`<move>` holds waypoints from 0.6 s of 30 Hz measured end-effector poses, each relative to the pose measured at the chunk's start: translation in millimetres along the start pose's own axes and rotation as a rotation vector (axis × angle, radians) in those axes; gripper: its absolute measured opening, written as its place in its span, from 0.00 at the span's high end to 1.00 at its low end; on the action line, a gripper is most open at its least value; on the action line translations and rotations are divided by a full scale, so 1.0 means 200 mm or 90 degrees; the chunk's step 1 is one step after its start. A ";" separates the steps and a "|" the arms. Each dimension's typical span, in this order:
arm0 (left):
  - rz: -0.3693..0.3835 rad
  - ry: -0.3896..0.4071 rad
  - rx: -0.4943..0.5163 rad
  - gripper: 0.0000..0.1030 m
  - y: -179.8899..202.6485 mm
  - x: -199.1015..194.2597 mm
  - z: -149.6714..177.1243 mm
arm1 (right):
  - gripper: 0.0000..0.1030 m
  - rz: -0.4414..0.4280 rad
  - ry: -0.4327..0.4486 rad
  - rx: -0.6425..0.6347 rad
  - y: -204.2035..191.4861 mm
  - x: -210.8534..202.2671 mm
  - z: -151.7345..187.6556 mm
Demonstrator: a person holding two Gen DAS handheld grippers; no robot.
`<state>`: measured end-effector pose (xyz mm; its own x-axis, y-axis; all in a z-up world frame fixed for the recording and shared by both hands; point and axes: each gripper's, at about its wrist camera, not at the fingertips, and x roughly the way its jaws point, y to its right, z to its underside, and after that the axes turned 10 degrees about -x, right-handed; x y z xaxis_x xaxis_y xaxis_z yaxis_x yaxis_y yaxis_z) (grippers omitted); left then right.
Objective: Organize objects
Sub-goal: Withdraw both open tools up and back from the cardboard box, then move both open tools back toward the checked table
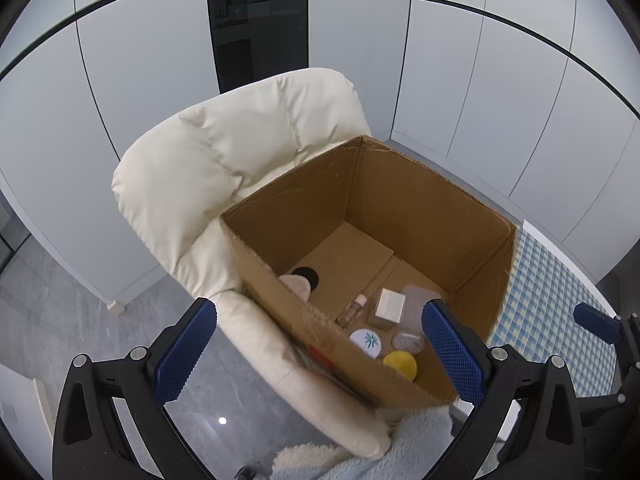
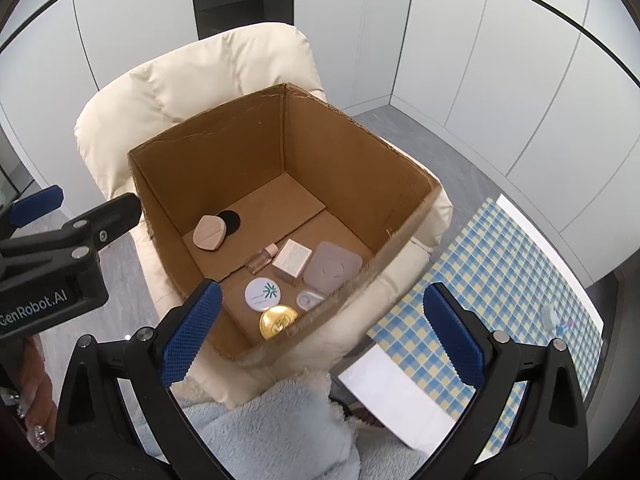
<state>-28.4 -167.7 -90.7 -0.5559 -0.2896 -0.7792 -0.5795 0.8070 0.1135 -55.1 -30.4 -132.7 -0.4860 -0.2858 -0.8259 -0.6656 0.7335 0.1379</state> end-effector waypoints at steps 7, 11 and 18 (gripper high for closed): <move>0.008 -0.006 0.014 0.01 -0.03 -0.13 0.10 | 0.01 -0.001 0.009 0.014 -0.01 -0.14 0.10; 0.014 -0.011 0.024 0.01 -0.03 -0.20 0.16 | 0.01 -0.004 0.019 0.019 -0.02 -0.24 0.17; 0.025 -0.015 0.035 0.01 -0.02 -0.31 0.25 | 0.01 0.004 0.023 0.017 -0.06 -0.37 0.27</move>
<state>38.0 -128.2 -73.7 -0.5634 -0.2453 -0.7889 -0.5231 0.8450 0.1108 19.5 14.3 -103.3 -0.5114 -0.3027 -0.8043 -0.6469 0.7517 0.1284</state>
